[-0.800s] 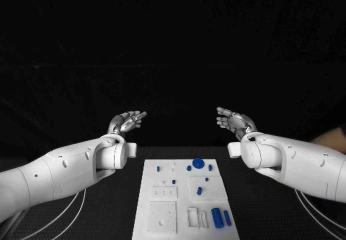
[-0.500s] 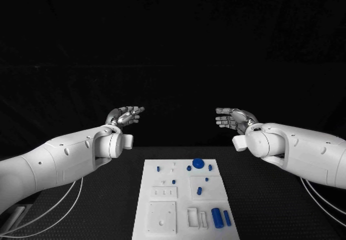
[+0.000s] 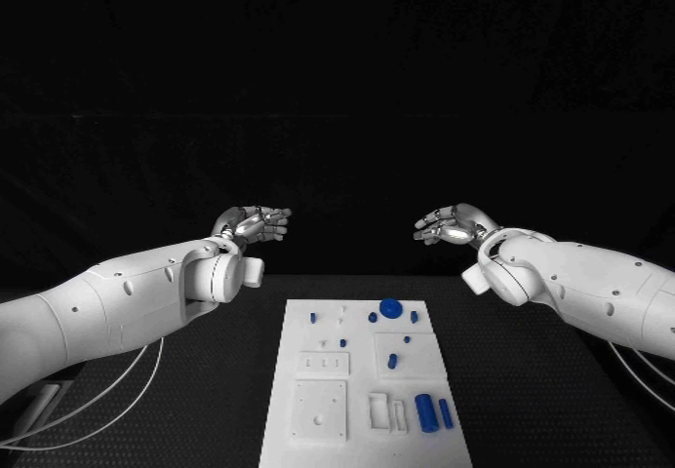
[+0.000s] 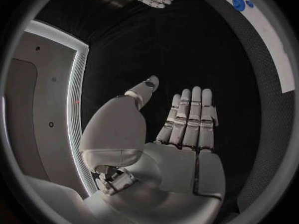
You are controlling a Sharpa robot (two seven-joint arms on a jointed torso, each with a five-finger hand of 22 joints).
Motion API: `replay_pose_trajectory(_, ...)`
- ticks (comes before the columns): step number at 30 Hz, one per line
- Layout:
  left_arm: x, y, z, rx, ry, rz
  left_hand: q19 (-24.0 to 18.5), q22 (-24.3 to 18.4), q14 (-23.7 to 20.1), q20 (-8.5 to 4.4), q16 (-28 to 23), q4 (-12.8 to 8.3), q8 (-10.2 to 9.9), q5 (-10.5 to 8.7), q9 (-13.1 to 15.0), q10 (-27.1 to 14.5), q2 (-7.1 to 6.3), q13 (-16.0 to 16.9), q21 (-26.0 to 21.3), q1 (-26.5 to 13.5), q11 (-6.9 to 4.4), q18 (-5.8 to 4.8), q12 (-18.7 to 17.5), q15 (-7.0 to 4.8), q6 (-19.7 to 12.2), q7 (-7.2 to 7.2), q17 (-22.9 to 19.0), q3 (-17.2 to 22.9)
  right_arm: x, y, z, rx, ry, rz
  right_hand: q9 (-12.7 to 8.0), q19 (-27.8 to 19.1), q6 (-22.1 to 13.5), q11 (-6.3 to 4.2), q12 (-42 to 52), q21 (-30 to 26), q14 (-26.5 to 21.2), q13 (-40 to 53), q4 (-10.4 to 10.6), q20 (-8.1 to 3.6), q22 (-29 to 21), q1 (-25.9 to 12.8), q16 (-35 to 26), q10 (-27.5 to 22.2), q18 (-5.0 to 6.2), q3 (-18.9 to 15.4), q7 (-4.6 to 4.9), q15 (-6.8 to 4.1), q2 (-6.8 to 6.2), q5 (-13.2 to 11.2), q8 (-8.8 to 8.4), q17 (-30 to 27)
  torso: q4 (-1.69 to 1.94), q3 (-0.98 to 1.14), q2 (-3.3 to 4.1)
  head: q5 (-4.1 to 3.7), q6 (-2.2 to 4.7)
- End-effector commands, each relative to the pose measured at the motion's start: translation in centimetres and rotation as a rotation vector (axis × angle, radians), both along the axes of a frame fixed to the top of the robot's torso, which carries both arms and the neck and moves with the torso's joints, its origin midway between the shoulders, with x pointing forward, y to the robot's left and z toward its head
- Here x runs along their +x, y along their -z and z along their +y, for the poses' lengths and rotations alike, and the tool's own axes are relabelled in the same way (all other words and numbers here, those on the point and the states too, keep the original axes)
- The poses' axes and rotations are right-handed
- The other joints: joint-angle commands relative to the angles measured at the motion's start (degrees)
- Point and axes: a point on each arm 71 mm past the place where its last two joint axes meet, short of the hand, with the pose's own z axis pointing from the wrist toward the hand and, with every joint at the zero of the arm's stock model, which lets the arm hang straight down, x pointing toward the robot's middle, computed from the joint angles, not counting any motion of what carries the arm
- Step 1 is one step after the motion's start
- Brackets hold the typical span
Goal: Assemble the parts on the task board
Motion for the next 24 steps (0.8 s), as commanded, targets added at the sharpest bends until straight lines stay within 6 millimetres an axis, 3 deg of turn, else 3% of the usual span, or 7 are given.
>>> replay_pose_trajectory(1,-0.3,-0.3,-0.5,0.009,0.047,-0.034,4.5,1.5,5.4,-1.34,2.8,-1.6,1.1,1.47,0.2,6.1,0.71,1.0,2.9,0.8,-1.24,1.86,2.8,-1.6,3.5,0.34,1.5,0.1,-0.4,0.2,1.0,-0.299,-0.142,-0.096,0.5,9.4,7.1,-2.59,1.2,1.8,9.5,0.5,-1.1,-0.31,0.0,3.6,3.2,8.3,4.03,0.7,0.22,-3.93,-1.09,0.9,1.49,3.4,0.32,0.2,0.46,-0.29,-0.2)
replay_pose_trajectory(4,-0.7,-0.3,-1.0,-0.008,0.085,-0.024,5.6,1.3,6.9,-2.09,3.0,-2.9,1.0,1.71,-0.1,8.2,1.31,1.1,4.3,0.6,-2.0,1.79,3.1,-2.27,5.1,-0.17,2.0,0.2,-0.7,0.3,2.0,-0.441,-0.222,-0.135,0.4,11.2,7.4,-2.29,0.1,2.0,11.2,0.1,-1.0,-0.2,-0.2,3.6,3.5,8.0,4.81,0.7,0.21,-4.54,-1.13,0.8,1.0,4.3,0.5,0.29,0.76,-0.47,-0.47)
replay_pose_trajectory(7,-1.0,-0.2,-1.7,-0.031,0.118,-0.02,5.6,1.3,7.0,-2.21,2.8,-3.4,0.8,1.82,-0.3,8.3,1.59,1.0,4.5,0.5,-1.98,1.67,2.8,-2.29,5.2,-0.18,2.1,0.4,-1.1,0.2,2.6,-0.524,-0.265,-0.175,0.5,16.7,8.6,-2.72,-0.1,4.2,16.4,-0.1,-0.9,-0.45,0.0,4.2,5.6,9.5,6.71,1.1,-0.2,-7.16,-1.89,-0.1,0.95,6.4,1.16,0.39,1.07,-0.51,-0.73)
replay_pose_trajectory(11,-1.9,-0.2,-2.1,-0.054,0.153,-0.011,5.1,1.2,6.7,-2.14,2.0,-4.0,0.0,1.9,-0.8,7.5,1.66,0.5,4.6,-0.4,-1.61,1.4,1.8,-2.1,5.0,0.09,2.2,0.6,-1.3,0.7,3.9,-0.637,-0.319,-0.231,0.8,22.3,10.3,-3.76,0.1,6.3,21.7,0.1,-1.0,-1.29,0.1,4.6,7.8,11.9,7.84,1.2,-0.88,-9.67,-2.71,-0.4,1.16,9.3,1.87,0.62,1.53,-0.69,-1.13)
replay_pose_trajectory(16,-3.3,-0.4,-2.8,-0.086,0.194,-0.005,4.8,1.1,6.6,-2.08,1.5,-4.3,-0.7,1.92,-1.2,6.8,1.65,0.1,4.8,-1.1,-1.36,1.33,0.9,-2.01,4.5,0.26,2.4,0.8,-1.8,1.3,5.5,-0.763,-0.383,-0.289,1.0,26.7,11.3,-4.7,0.1,7.8,25.5,0.5,-0.9,-2.95,0.4,5.3,9.4,13.8,7.84,1.5,-1.29,-11.01,-4.09,-1.0,1.03,12.2,3.09,0.85,2.76,-1.24,-1.46)
replay_pose_trajectory(20,-4.1,-0.5,-3.3,-0.101,0.222,-0.002,4.7,1.1,6.6,-2.06,1.3,-4.5,-0.9,1.95,-1.3,6.6,1.64,-0.1,4.9,-1.4,-1.32,1.32,0.6,-1.98,4.4,0.27,2.5,0.8,-2.1,1.8,6.5,-0.834,-0.416,-0.32,1.1,28.7,11.3,-4.97,-0.5,8.5,27.0,1.0,-0.2,-3.6,0.8,4.2,9.9,14.4,7.84,1.5,-1.19,-11.39,-6.81,2.1,0.34,15.3,3.64,1.02,3.58,-1.55,-1.52)
replay_pose_trajectory(24,-4.6,-0.5,-3.6,-0.11,0.236,-0.002,4.1,1.1,5.8,-1.82,0.5,-4.9,-1.2,1.96,-1.5,6.1,1.48,-0.3,4.8,-1.7,-1.29,1.25,0.0,-1.68,4.1,0.16,2.4,1.0,-2.2,2.3,7.0,-0.888,-0.431,-0.332,1.2,29.9,11.3,-5.15,-1.0,9.2,27.8,1.5,-0.3,-4.19,1.2,4.1,10.6,14.6,7.84,0.9,-1.16,-11.62,-7.42,2.2,-0.08,17.2,4.14,0.98,4.33,-2.13,-1.35)
